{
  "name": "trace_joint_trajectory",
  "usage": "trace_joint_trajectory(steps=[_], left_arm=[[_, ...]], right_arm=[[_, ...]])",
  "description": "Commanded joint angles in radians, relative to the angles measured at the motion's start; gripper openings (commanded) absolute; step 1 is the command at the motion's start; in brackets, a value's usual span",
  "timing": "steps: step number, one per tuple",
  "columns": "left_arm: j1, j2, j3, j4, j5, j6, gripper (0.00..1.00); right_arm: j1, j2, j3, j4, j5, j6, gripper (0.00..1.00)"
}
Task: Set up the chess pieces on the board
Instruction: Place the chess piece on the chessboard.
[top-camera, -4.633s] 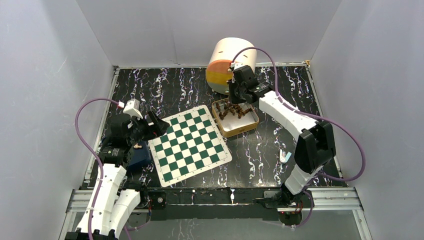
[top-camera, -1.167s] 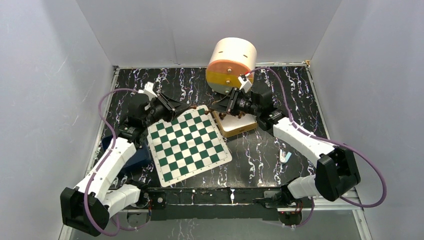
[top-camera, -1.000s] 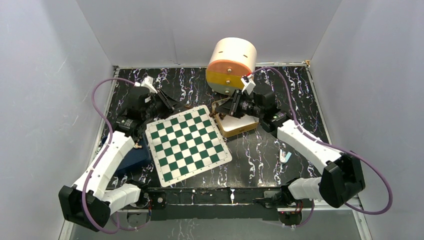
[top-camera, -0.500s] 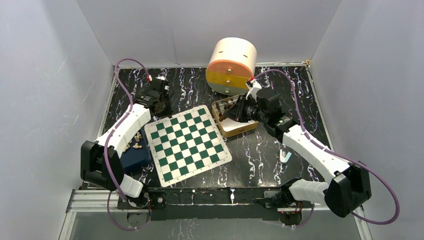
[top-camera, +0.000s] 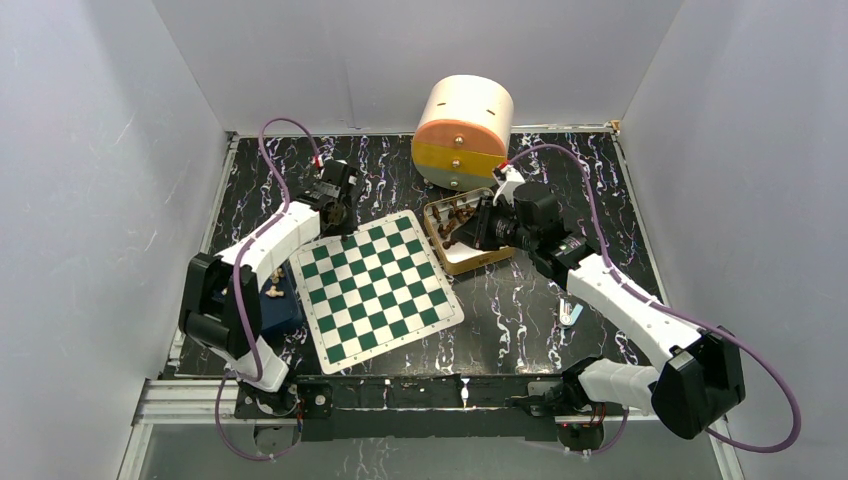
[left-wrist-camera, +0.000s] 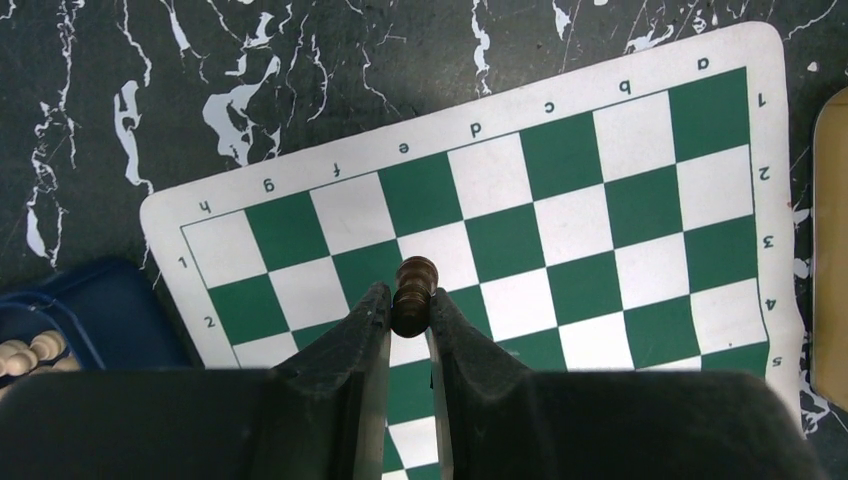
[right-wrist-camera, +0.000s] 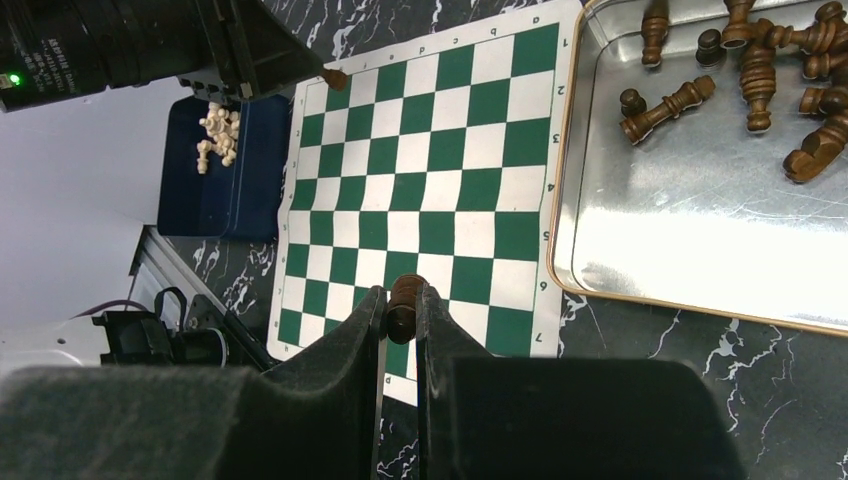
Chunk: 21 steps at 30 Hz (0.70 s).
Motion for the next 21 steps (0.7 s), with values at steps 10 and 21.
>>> trace_joint_trajectory(steps=[10, 21], left_arm=[[-0.004, 0.097, 0.02, 0.097, -0.028, 0.013, 0.11], [-0.002, 0.147, 0.017, 0.104, -0.054, 0.024, 0.12]], right_arm=[[0.003, -0.03, -0.007, 0.061, -0.004, -0.034, 0.08], [0.003, -0.017, -0.015, 0.068, -0.008, -0.034, 0.08]])
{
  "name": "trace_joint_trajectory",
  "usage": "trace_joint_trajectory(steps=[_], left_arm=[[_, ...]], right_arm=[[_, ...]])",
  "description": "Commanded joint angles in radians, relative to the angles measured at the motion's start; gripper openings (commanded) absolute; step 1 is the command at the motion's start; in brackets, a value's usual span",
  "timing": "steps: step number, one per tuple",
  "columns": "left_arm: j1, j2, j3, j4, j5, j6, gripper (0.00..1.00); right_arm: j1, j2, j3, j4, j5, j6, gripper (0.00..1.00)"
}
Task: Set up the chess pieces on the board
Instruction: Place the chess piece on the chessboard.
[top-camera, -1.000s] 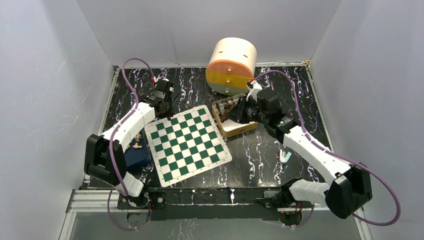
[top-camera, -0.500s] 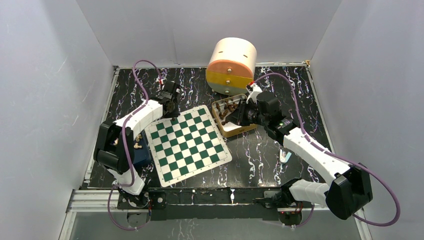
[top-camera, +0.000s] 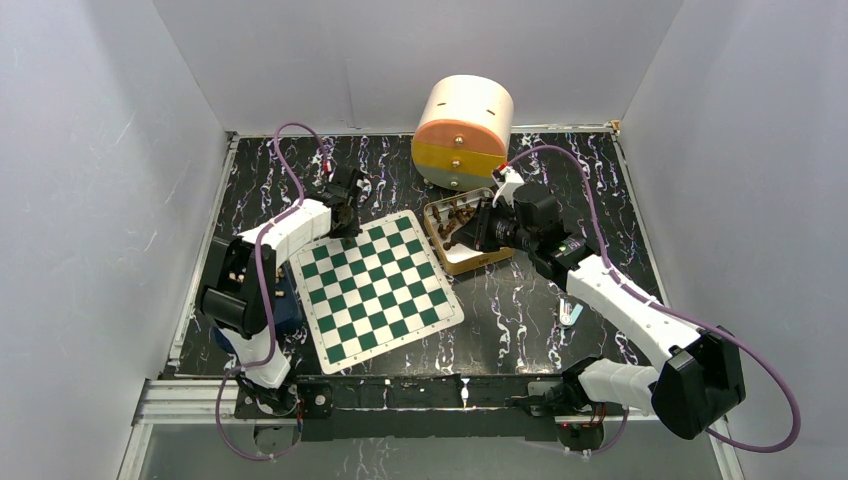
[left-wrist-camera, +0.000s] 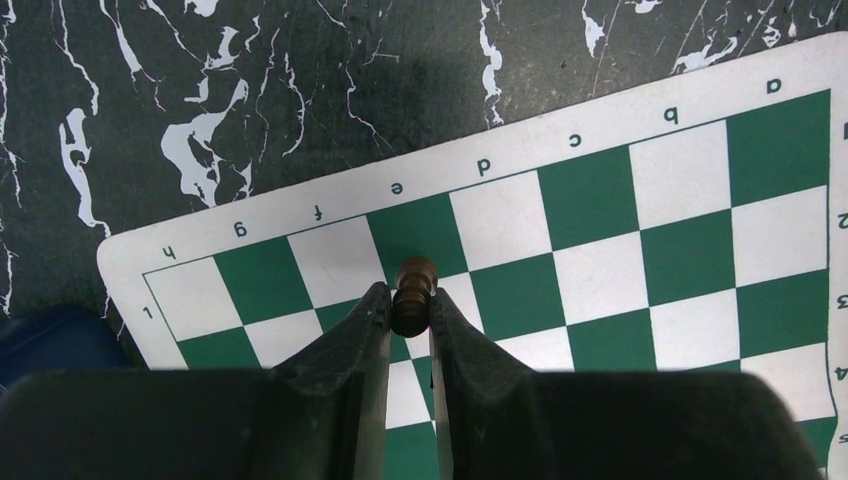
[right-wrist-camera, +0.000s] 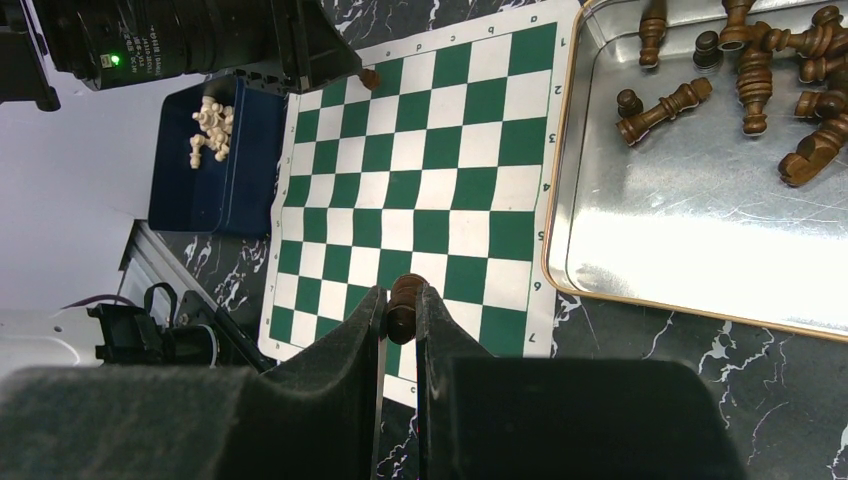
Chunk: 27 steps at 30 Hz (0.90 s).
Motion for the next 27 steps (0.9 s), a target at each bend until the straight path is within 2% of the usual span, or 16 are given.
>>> trace_joint_trajectory(steps=[1, 16, 23, 27], left_arm=[[-0.002, 0.004, 0.013, 0.016, -0.047, 0.007, 0.12], [0.001, 0.036, 0.013, 0.054, -0.057, 0.014, 0.13], [0.0, 0.04, 0.004, 0.072, -0.051, 0.025, 0.16], [0.002, 0.037, 0.005, 0.061, -0.059, 0.027, 0.21]], right_arm=[[0.003, -0.018, 0.0, 0.061, -0.005, -0.016, 0.08], [0.002, -0.019, 0.006, 0.06, -0.004, -0.026, 0.09], [0.003, -0.004, 0.023, 0.045, 0.002, -0.026, 0.08], [0.003, -0.003, 0.027, 0.04, 0.001, -0.026, 0.09]])
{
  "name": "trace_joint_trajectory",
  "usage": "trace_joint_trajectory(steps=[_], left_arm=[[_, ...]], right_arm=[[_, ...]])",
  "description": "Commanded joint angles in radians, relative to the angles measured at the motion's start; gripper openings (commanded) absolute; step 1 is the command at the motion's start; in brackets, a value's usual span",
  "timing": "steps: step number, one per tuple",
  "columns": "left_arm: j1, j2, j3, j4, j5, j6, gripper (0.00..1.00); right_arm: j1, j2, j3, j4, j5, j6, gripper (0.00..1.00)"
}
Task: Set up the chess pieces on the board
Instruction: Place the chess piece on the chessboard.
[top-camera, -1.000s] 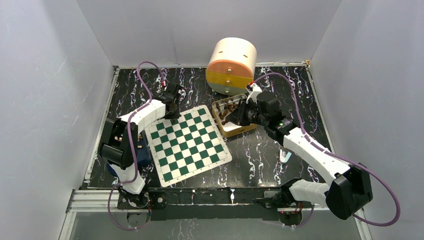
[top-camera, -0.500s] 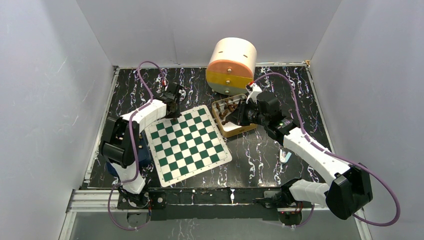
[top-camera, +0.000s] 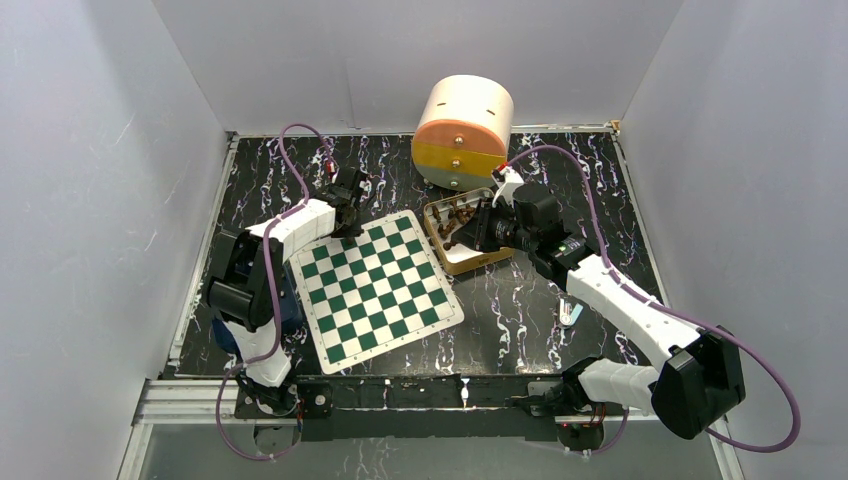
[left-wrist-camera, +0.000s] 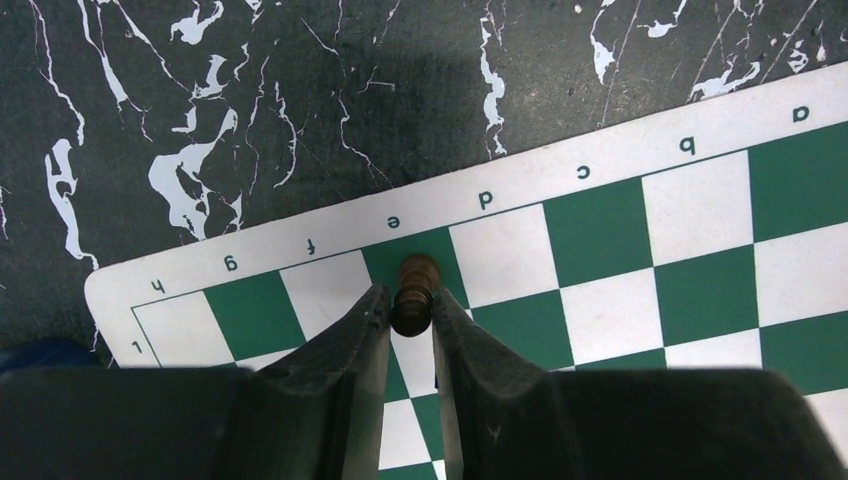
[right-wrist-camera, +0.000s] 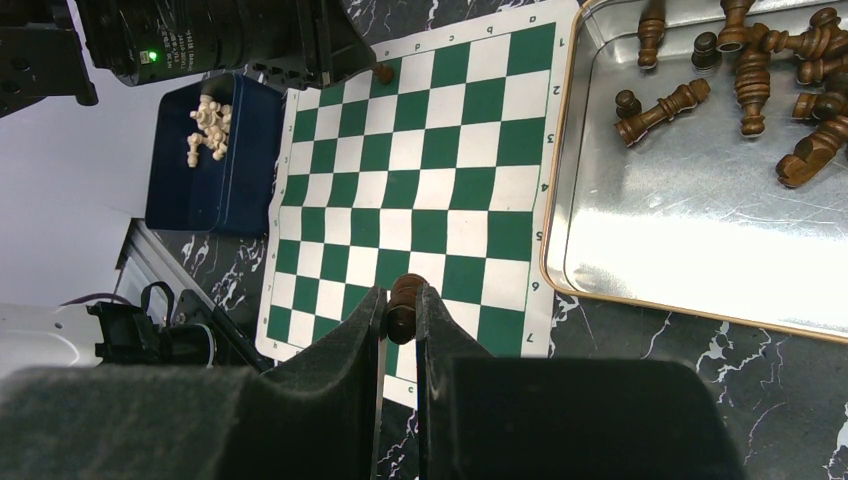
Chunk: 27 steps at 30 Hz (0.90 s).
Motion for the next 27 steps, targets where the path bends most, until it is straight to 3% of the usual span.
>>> trace_joint_trajectory(steps=[1, 6, 27], left_arm=[[0.002, -0.019, 0.005, -0.004, -0.038, 0.006, 0.23], [0.002, -0.025, 0.009, -0.011, -0.043, 0.011, 0.31], [0.011, -0.18, 0.095, -0.126, 0.064, -0.019, 0.42]], right_arm=[[0.003, -0.005, 0.025, 0.045, 0.002, -0.019, 0.09], [0.002, -0.003, 0.022, 0.05, 0.0, -0.016, 0.09], [0.003, 0.01, 0.022, 0.052, -0.009, 0.002, 0.09]])
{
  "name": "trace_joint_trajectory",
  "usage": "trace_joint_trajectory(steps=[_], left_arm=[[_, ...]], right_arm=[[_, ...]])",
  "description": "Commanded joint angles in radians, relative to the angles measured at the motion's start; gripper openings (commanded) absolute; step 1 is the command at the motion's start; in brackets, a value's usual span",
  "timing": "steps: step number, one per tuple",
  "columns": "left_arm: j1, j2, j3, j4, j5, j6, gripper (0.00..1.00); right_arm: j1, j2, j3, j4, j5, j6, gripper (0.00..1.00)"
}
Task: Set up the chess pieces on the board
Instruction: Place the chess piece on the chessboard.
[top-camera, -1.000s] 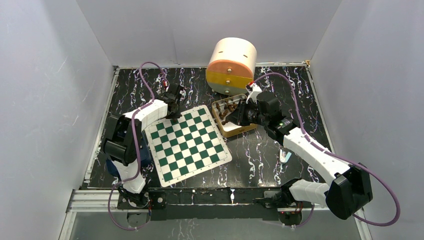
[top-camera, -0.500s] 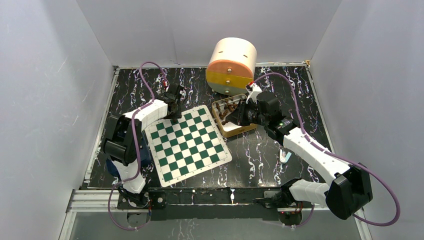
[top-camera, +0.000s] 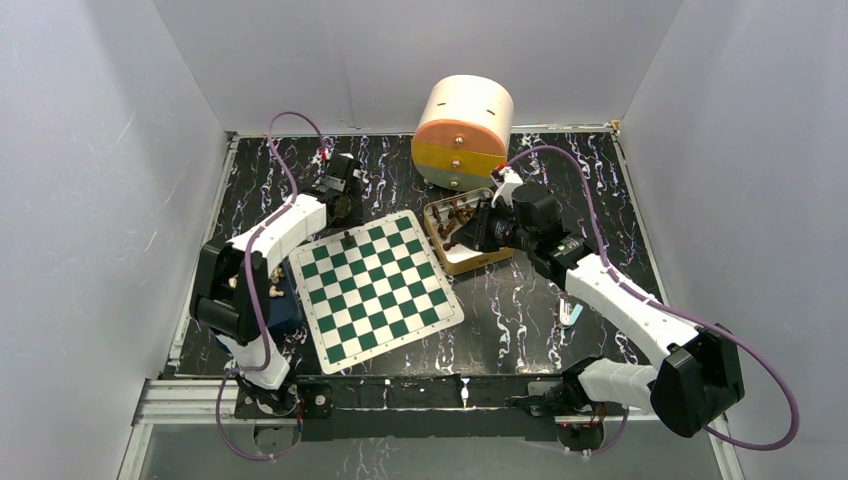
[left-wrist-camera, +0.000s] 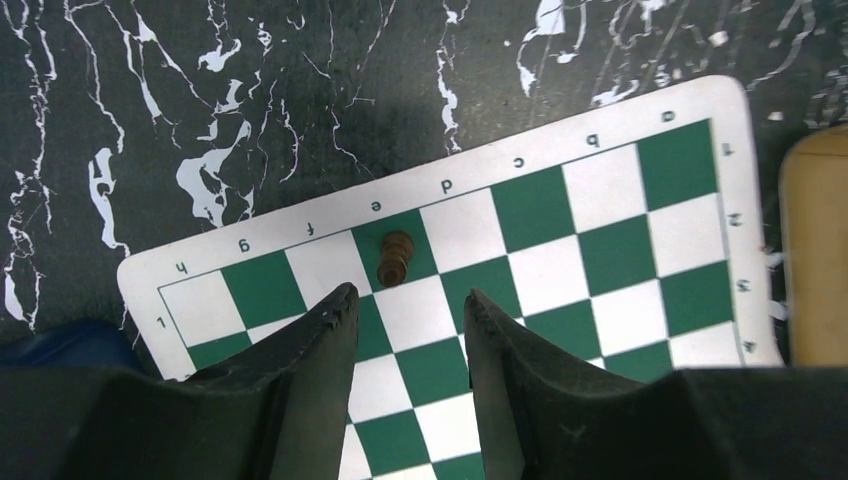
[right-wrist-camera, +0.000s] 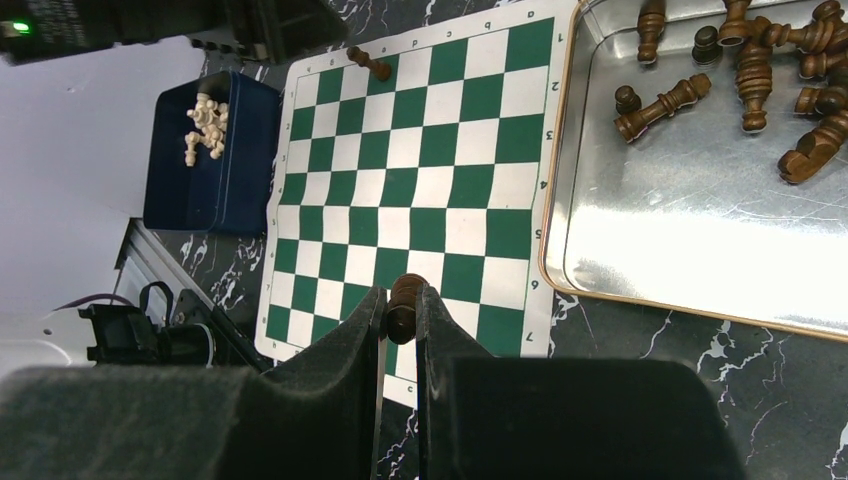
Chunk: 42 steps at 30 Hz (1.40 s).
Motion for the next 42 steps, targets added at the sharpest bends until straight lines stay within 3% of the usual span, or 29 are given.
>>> trace_joint_trajectory(steps=[1, 10, 19, 20, 22, 31, 42], left_arm=[[0.01, -0.114, 0.038, -0.055, 0.027, -0.019, 0.42], [0.014, -0.252, -0.018, -0.108, 0.043, -0.021, 0.49], [0.014, -0.532, -0.199, -0.109, 0.025, -0.008, 0.68], [0.014, -0.566, -0.225, -0.106, 0.013, -0.005, 0.79], [0.014, -0.64, -0.275, -0.097, -0.009, 0.001, 0.85], [0.014, -0.911, -0.437, -0.08, -0.073, 0.018, 0.92], [0.014, -1.042, -0.436, -0.057, -0.148, 0.054, 0.93]], right_arm=[[0.003, 0.008, 0.022, 0.051, -0.012, 0.002, 0.09], [0.004, 0.035, 0.042, 0.049, -0.025, 0.011, 0.09], [0.042, 0.128, 0.135, 0.04, 0.018, -0.007, 0.09], [0.05, 0.147, 0.155, 0.032, 0.039, -0.013, 0.09], [0.069, 0.193, 0.201, 0.012, 0.063, -0.029, 0.09], [0.15, 0.466, 0.462, -0.065, 0.22, -0.115, 0.09], [0.228, 0.833, 0.869, -0.216, 0.408, -0.227, 0.1]])
